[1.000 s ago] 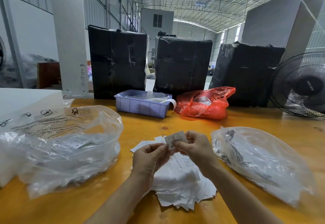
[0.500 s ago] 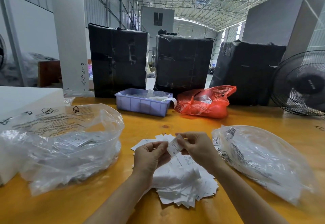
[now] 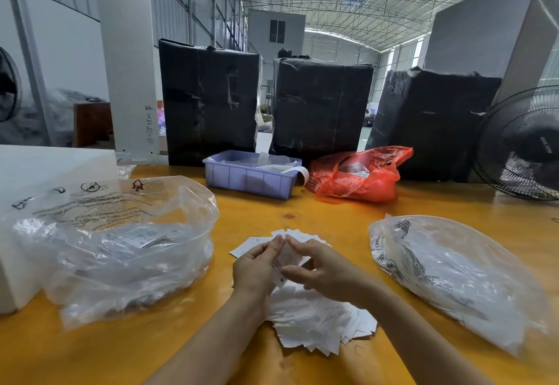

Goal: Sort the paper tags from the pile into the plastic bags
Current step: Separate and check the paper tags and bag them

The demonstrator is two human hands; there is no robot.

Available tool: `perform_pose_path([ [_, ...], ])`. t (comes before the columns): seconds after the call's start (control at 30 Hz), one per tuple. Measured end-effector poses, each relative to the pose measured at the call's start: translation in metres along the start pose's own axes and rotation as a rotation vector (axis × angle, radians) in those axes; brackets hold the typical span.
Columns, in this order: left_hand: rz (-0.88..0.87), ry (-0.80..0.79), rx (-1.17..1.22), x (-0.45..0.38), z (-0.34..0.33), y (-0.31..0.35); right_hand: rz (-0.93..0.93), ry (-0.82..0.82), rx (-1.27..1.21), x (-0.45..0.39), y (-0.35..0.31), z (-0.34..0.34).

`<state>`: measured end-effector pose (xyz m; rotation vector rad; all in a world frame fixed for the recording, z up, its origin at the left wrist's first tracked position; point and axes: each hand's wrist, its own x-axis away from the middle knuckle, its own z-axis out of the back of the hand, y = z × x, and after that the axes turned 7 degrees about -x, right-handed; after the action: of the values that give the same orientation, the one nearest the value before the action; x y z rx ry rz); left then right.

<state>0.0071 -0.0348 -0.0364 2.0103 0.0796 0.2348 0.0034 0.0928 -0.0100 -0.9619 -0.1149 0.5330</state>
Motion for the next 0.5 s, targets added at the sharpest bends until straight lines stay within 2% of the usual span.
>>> perform_pose_path([
  [0.13, 0.027, -0.006, 0.088, 0.003, -0.003, 0.005, 0.036, 0.146, 0.008, -0.004, 0.0, -0.003],
  [0.27, 0.059, -0.066, 0.004, 0.003, -0.001, 0.01, 0.003, 0.349, -0.262, -0.002, 0.0, 0.004],
  [0.37, 0.074, -0.156, -0.08, 0.0, 0.004, 0.017, -0.083, 0.43, -0.435, -0.001, 0.0, 0.011],
  [0.5, 0.078, -0.214, -0.361, -0.002, 0.012, 0.03, -0.2, 0.436, -0.553, 0.001, -0.001, 0.014],
])
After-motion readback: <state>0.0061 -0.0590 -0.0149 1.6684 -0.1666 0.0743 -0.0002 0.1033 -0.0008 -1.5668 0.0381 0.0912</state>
